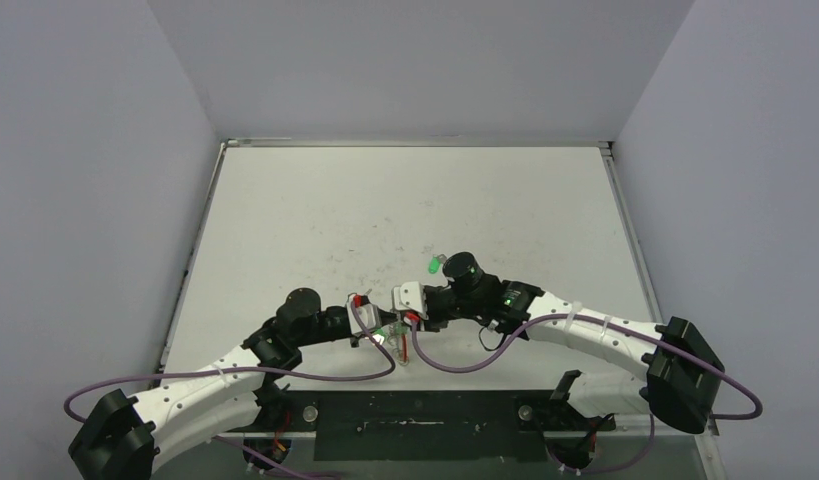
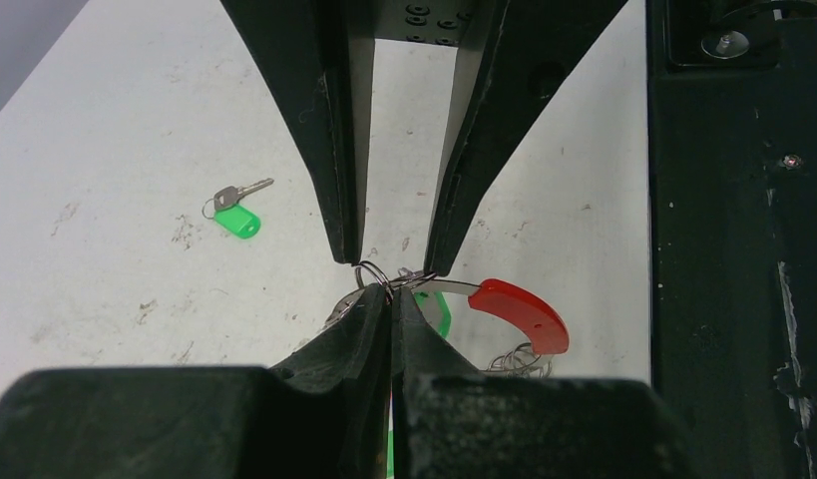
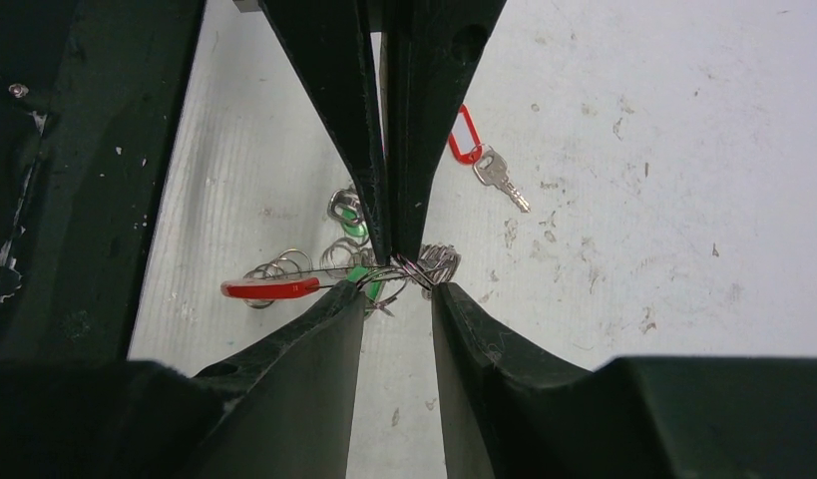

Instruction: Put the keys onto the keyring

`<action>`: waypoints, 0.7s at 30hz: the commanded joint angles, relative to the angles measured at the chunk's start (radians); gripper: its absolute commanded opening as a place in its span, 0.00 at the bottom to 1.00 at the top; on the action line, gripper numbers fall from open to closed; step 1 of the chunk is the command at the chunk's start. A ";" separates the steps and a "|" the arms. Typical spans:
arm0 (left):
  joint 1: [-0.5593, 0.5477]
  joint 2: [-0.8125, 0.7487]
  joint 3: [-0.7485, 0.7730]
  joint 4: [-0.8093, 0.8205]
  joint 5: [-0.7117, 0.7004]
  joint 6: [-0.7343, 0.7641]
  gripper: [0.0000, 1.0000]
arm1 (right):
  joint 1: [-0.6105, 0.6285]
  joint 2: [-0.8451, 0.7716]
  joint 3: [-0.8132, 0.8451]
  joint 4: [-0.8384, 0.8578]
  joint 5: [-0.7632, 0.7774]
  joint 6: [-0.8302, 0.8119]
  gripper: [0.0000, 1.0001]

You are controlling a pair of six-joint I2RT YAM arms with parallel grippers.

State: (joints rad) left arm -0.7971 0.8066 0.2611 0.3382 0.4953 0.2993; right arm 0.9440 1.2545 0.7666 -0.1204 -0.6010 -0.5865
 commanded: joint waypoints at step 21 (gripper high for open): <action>-0.005 -0.009 0.064 0.013 0.057 0.004 0.00 | 0.008 -0.017 0.062 0.034 0.027 -0.033 0.32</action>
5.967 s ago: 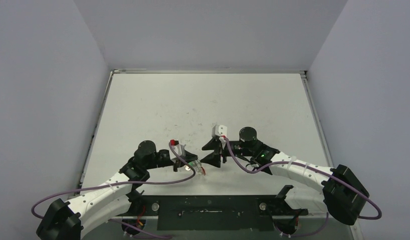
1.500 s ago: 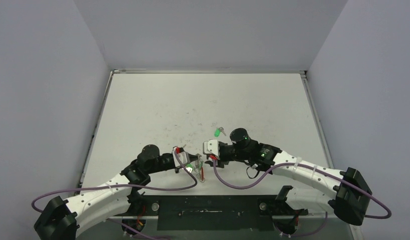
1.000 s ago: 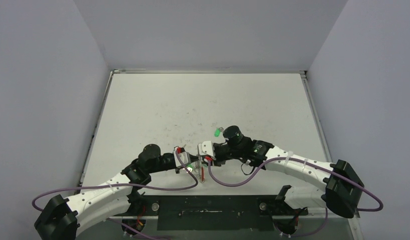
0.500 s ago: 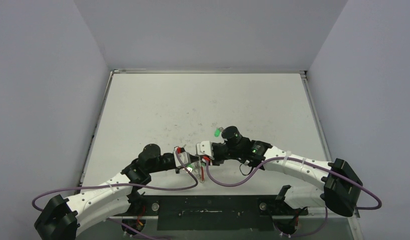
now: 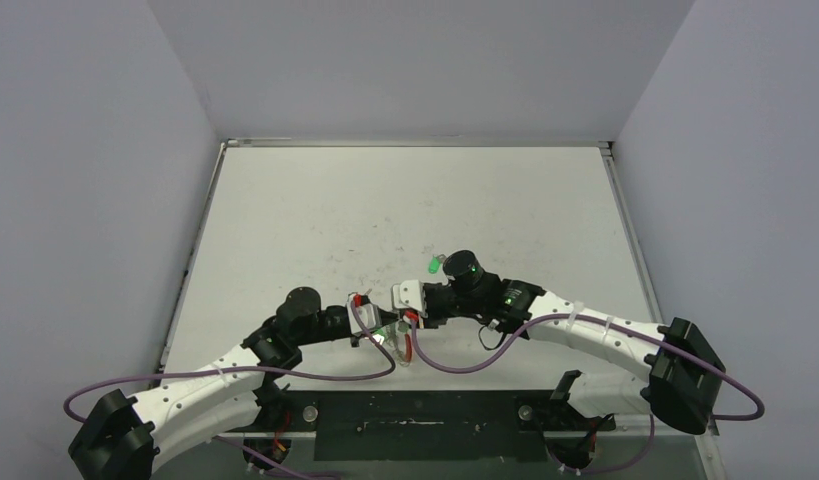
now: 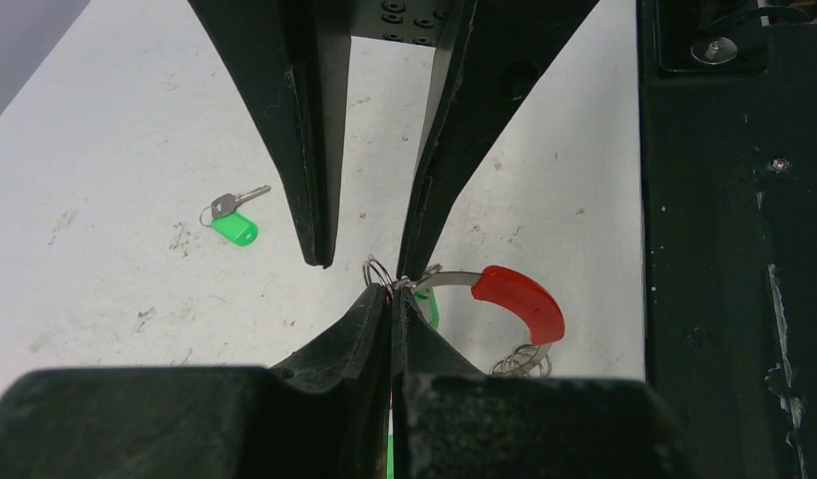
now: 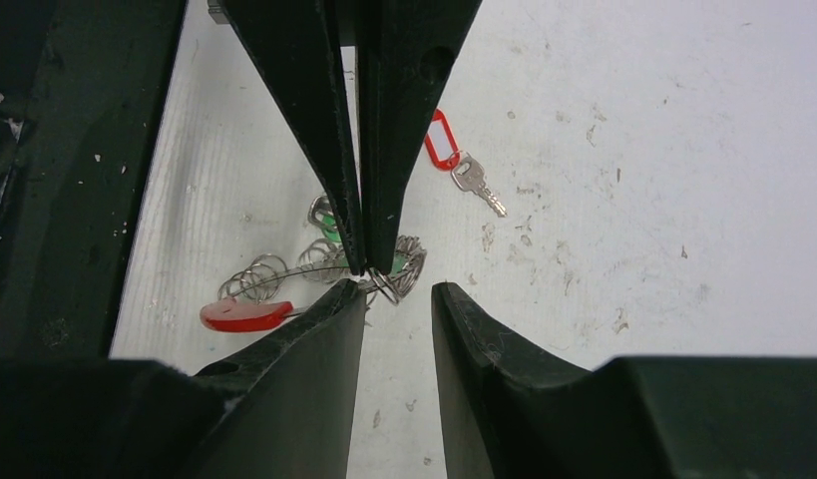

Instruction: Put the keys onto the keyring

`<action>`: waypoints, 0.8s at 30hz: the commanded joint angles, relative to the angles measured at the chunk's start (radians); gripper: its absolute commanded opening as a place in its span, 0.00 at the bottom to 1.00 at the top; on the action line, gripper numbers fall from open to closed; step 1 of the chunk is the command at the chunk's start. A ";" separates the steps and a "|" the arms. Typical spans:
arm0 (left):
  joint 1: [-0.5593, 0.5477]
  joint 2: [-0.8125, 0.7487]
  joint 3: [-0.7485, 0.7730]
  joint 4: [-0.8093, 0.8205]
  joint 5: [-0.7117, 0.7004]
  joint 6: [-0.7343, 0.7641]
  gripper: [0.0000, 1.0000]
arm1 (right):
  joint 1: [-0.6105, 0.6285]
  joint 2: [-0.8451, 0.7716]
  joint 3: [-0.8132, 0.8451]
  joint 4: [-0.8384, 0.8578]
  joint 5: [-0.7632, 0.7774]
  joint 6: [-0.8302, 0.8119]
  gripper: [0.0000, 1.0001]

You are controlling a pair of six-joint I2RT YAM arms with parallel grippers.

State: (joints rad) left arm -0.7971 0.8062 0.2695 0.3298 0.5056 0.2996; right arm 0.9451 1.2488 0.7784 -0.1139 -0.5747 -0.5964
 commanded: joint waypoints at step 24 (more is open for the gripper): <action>-0.007 -0.042 0.036 0.033 0.005 0.006 0.00 | 0.008 0.044 0.062 0.023 -0.060 0.016 0.00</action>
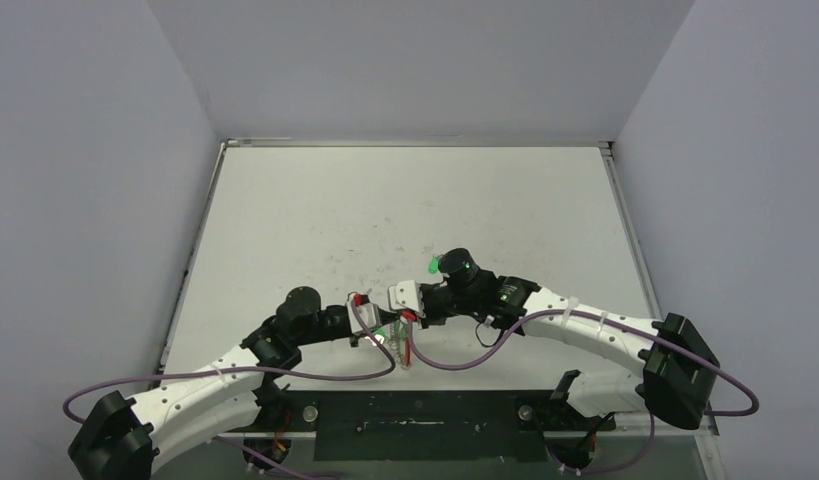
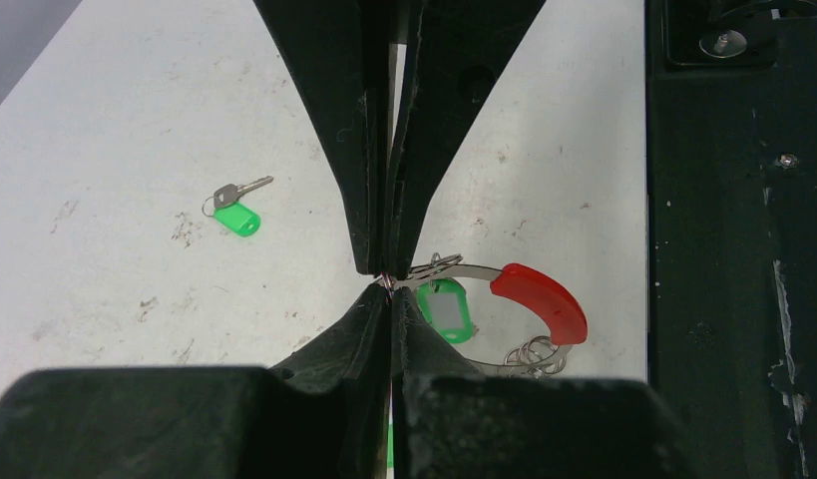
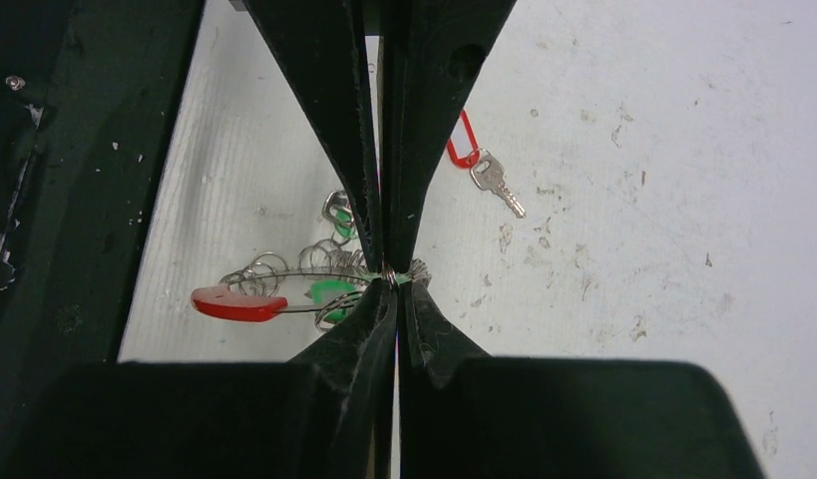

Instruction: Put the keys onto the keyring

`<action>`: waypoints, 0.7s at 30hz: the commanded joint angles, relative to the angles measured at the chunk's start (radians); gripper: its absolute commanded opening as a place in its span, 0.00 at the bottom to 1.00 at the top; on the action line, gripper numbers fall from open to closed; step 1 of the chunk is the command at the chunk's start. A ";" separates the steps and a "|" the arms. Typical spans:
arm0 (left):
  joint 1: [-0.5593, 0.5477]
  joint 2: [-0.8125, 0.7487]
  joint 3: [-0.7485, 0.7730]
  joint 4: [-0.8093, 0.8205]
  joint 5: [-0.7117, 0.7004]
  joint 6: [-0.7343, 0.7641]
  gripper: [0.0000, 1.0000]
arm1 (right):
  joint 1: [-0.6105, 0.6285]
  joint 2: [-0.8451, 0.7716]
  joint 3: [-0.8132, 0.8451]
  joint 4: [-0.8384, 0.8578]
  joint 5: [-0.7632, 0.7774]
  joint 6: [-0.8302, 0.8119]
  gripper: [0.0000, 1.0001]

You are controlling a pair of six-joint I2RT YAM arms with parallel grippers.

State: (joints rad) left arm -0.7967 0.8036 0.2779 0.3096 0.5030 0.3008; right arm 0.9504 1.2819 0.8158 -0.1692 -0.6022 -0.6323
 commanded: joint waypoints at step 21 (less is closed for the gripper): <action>-0.008 -0.224 -0.164 0.228 -0.150 -0.122 0.34 | -0.022 -0.089 -0.179 0.469 0.035 0.354 0.00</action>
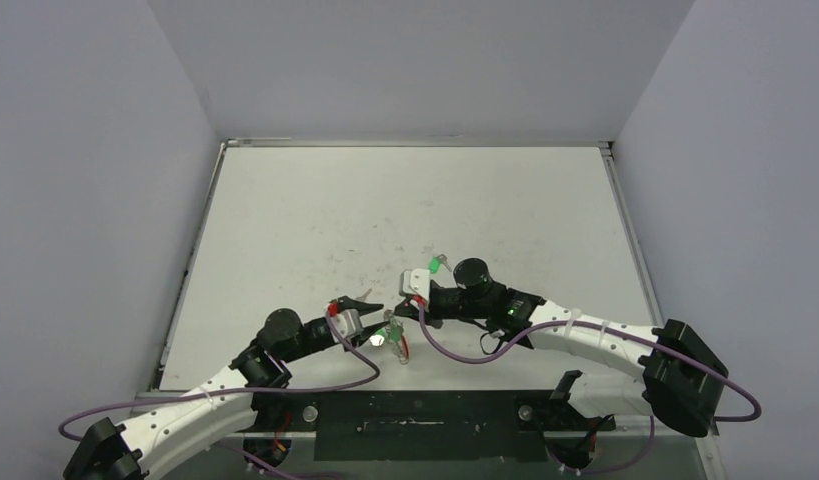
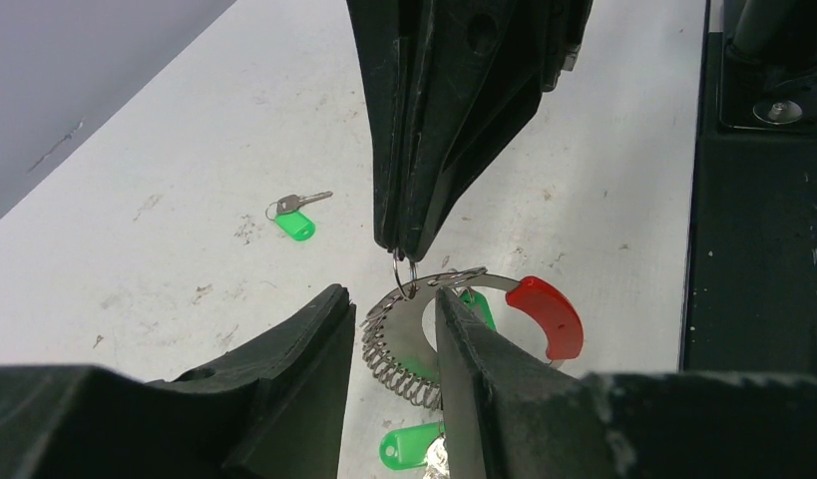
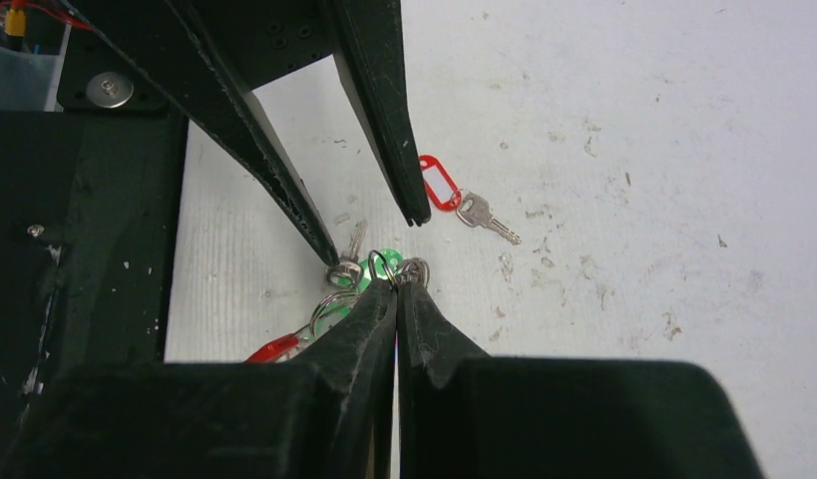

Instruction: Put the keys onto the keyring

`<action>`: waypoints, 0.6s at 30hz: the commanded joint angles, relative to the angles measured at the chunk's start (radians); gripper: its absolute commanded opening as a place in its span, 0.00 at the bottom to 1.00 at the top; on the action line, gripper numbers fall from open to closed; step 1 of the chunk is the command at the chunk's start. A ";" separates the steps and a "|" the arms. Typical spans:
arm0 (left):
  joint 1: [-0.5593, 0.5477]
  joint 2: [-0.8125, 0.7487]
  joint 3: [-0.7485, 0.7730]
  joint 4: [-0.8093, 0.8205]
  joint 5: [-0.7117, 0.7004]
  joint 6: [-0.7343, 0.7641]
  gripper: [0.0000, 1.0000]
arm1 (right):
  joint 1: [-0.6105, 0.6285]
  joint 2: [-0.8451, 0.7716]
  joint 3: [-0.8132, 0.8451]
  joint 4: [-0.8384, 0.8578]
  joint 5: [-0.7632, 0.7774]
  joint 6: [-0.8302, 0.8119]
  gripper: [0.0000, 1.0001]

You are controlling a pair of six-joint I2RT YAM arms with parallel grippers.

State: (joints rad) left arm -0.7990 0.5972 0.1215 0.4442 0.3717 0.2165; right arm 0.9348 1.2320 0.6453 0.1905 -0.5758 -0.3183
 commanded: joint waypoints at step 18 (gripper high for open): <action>-0.006 0.129 0.011 0.207 0.013 -0.041 0.13 | -0.007 -0.043 -0.021 0.156 0.005 0.078 0.00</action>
State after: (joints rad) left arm -0.7994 0.7040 0.1043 0.5636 0.3672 0.1864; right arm 0.9348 1.2160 0.6220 0.2604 -0.5617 -0.2516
